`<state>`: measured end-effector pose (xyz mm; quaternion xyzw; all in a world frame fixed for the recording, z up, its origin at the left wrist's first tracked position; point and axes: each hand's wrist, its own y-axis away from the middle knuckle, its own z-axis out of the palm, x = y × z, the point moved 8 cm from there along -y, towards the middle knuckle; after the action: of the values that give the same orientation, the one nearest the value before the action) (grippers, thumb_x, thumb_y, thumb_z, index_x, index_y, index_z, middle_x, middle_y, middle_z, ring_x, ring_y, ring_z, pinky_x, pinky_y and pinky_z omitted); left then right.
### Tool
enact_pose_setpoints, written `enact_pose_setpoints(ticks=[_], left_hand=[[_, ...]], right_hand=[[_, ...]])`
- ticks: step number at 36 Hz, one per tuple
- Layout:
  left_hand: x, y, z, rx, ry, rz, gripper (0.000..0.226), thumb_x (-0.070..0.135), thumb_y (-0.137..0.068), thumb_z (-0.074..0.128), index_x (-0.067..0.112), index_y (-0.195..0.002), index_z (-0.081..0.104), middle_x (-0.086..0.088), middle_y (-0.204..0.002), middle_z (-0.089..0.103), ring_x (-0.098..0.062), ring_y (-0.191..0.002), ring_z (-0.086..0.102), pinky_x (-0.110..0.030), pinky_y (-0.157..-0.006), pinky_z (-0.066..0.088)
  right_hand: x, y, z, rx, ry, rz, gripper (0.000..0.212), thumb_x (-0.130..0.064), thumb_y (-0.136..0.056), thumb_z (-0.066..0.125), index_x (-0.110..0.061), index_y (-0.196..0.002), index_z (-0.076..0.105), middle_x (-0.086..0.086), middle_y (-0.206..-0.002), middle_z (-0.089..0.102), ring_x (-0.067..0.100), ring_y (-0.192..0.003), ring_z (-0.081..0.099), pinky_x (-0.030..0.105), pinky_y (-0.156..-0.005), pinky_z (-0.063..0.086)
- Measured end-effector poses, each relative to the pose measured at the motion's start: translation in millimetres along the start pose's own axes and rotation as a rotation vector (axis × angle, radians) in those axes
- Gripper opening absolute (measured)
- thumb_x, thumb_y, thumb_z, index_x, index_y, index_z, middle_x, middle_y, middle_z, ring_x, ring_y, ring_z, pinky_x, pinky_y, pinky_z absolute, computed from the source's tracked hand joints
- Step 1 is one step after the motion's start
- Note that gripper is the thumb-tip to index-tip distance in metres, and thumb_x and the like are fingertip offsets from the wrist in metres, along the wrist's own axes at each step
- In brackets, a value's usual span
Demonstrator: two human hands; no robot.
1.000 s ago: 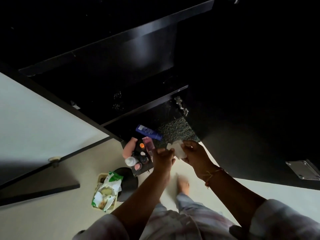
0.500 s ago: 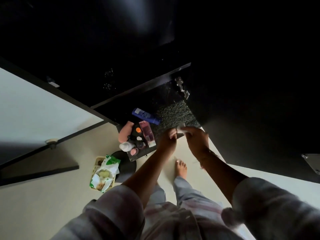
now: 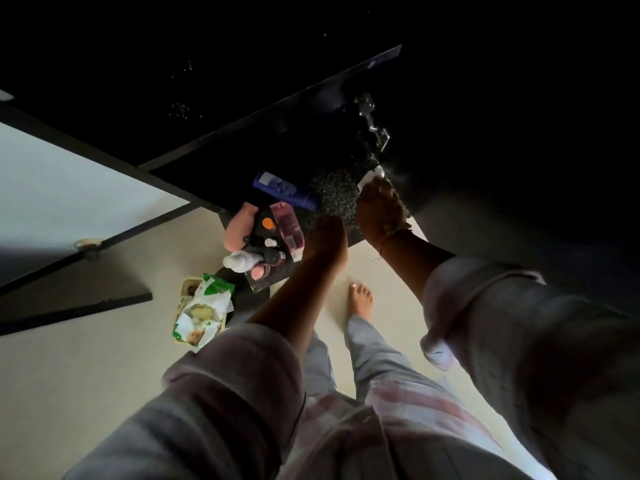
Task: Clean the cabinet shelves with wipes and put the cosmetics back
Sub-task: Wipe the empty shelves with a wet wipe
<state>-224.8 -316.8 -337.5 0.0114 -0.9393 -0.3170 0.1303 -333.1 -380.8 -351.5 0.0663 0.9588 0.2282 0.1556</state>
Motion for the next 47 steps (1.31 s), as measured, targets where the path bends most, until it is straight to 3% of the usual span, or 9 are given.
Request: enact_pose_setpoints(ticks=[4, 7, 11, 21, 28, 31, 37, 42, 47], left_hand=[[-1.3, -4.7, 5.7, 0.005, -0.067, 0.007, 0.051, 0.005, -0.096, 0.038, -0.008, -0.143, 0.024, -0.026, -0.145, 0.036, -0.035, -0.133, 0.039, -0.038, -0.109, 0.033], [1.2, -4.2, 2.5, 0.027, -0.096, 0.009, 0.052, 0.005, -0.096, 0.037, -0.010, -0.143, 0.021, -0.027, -0.145, 0.035, -0.036, -0.133, 0.039, -0.038, -0.109, 0.033], [0.1, -5.7, 5.7, 0.013, -0.135, 0.025, 0.056, 0.005, -0.097, 0.039, -0.013, -0.144, 0.016, -0.030, -0.145, 0.034, -0.037, -0.133, 0.039, -0.038, -0.110, 0.033], [-1.0, -5.7, 8.4, -0.040, -0.110, 0.086, 0.060, 0.006, -0.096, 0.040, -0.010, -0.147, 0.012, -0.027, -0.154, 0.021, -0.035, -0.144, 0.022, -0.037, -0.119, 0.019], [-4.2, -3.6, 6.8, -0.053, -0.076, 0.082, 0.063, 0.007, -0.096, 0.045, -0.006, -0.149, 0.014, -0.026, -0.153, 0.025, -0.034, -0.142, 0.026, -0.037, -0.117, 0.024], [-2.7, -1.9, 2.4, -0.051, -0.074, 0.074, 0.064, 0.009, -0.096, 0.047, -0.008, -0.148, 0.014, -0.026, -0.151, 0.027, -0.035, -0.140, 0.030, -0.036, -0.114, 0.027], [-0.5, -3.0, 1.0, -0.075, -0.079, 0.054, 0.067, 0.011, -0.094, 0.052, -0.008, -0.147, 0.016, -0.027, -0.150, 0.029, -0.036, -0.137, 0.035, -0.039, -0.111, 0.031], [0.7, -3.2, -1.2, -0.077, -0.072, 0.032, 0.058, 0.012, -0.091, 0.058, -0.006, -0.140, 0.032, -0.025, -0.141, 0.041, -0.036, -0.129, 0.045, -0.038, -0.104, 0.039], [0.9, -5.4, -0.1, -0.043, -0.098, 0.045, 0.059, 0.014, -0.093, 0.055, -0.008, -0.142, 0.029, -0.025, -0.145, 0.037, -0.036, -0.132, 0.042, -0.038, -0.106, 0.036]], right_hand=[[-16.3, -14.8, 0.2, 0.083, 0.062, -0.206, 0.047, -0.001, -0.096, 0.033, 0.013, -0.141, 0.033, 0.041, -0.143, 0.032, 0.056, -0.131, 0.035, 0.063, -0.103, 0.037], [-22.2, -28.5, -1.2, 0.040, 0.216, -0.190, 0.052, -0.010, -0.102, 0.022, 0.003, -0.151, 0.010, 0.029, -0.157, 0.007, 0.045, -0.145, 0.009, 0.052, -0.118, 0.014], [-35.8, -40.0, -11.5, 0.026, 0.243, -0.177, 0.054, -0.012, -0.102, 0.023, 0.004, -0.151, 0.008, 0.026, -0.158, 0.004, 0.039, -0.147, 0.007, 0.045, -0.118, 0.014], [-28.2, -26.6, -15.0, 0.071, 0.195, -0.187, 0.049, -0.013, -0.098, 0.029, 0.003, -0.144, 0.032, 0.025, -0.149, 0.031, 0.036, -0.137, 0.031, 0.040, -0.106, 0.036], [27.4, 29.5, 5.1, 0.224, 0.099, -0.002, 0.049, -0.005, -0.090, 0.029, 0.013, -0.133, 0.045, 0.029, -0.132, 0.051, 0.039, -0.116, 0.055, 0.039, -0.095, 0.047], [42.7, 43.7, 18.3, 0.121, 0.213, 0.047, 0.053, -0.009, -0.094, 0.028, 0.011, -0.143, 0.031, 0.027, -0.143, 0.040, 0.035, -0.123, 0.049, 0.036, -0.096, 0.045], [22.7, 35.1, 8.8, 0.050, 0.381, 0.143, 0.053, -0.012, -0.083, 0.038, 0.016, -0.126, 0.051, 0.030, -0.119, 0.058, 0.035, -0.102, 0.061, 0.034, -0.078, 0.054], [-13.8, 8.1, -7.2, 0.078, 0.389, 0.023, 0.054, -0.011, -0.089, 0.021, 0.017, -0.129, 0.045, 0.032, -0.131, 0.047, 0.040, -0.117, 0.050, 0.041, -0.095, 0.047], [-40.2, -31.0, -23.4, 0.219, 0.302, -0.149, 0.045, -0.006, -0.094, 0.026, 0.013, -0.132, 0.042, 0.027, -0.135, 0.043, 0.036, -0.117, 0.049, 0.039, -0.089, 0.047]])
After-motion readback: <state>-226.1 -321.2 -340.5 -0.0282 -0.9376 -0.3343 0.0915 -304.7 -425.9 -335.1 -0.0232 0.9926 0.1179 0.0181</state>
